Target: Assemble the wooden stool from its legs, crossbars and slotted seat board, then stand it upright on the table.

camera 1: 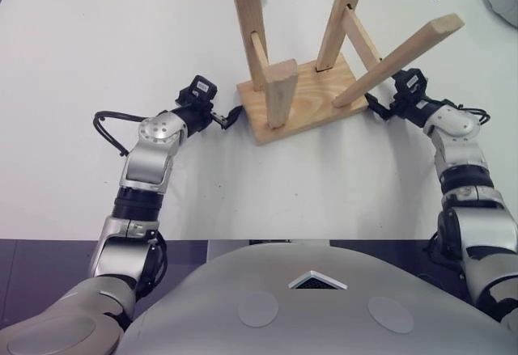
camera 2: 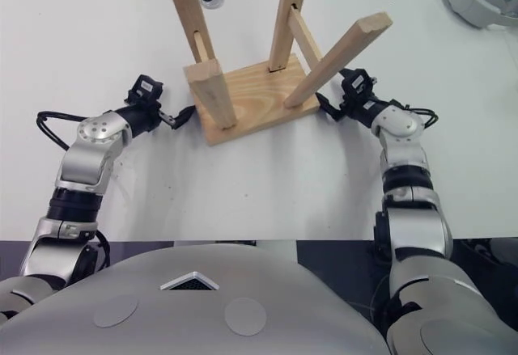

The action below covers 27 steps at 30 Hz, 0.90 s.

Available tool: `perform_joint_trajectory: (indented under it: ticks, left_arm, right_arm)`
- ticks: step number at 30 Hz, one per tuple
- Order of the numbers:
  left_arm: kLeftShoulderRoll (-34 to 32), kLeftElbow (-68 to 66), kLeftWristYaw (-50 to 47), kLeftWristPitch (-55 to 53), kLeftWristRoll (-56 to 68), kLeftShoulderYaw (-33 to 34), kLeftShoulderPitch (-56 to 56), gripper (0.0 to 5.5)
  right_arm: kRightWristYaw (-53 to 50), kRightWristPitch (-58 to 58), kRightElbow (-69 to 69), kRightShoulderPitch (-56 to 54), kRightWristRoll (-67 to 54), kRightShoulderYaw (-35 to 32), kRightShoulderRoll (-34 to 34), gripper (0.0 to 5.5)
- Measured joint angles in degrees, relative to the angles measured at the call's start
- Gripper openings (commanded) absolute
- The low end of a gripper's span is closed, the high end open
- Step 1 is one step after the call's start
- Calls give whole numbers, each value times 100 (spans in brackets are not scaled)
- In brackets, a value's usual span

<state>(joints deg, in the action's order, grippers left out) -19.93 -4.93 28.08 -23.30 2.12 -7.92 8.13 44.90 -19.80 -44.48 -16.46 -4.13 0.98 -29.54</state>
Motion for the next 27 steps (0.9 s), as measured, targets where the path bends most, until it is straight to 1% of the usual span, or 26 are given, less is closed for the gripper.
perform_joint_trajectory:
  ticks: [3,6,11,14,18,21,23,27]
  left_arm:
    - [-55,-142,13,181,-5,60,6,517]
    - [-247,-162,93,272,4,172,-34,517]
    - [-659,-244,177,857,53,662,-231,517]
    - [-775,-99,588,880,267,698,-415,517]
    - [-839,334,1017,607,395,356,-795,517]
    - [-836,327,975,606,381,235,-755,517]
    - [-708,257,861,635,280,106,-645,517]
    - [-628,148,657,652,166,30,-517,517]
  right_arm:
    - [28,376,829,472,-75,-1,-39,394]
    - [-266,688,1584,905,-83,-43,13,394]
    - [-486,1510,3133,1872,-619,-490,77,394]
    - [-576,1659,3293,2136,-639,-616,-39,394]
    - [-508,1745,3163,2110,-511,-523,-120,394]
    - [-441,1743,3029,1980,-465,-371,-19,394]
    - [-408,1742,2983,1847,-420,-229,24,394]
    - [-230,1856,3274,1936,-394,-36,-57,394]
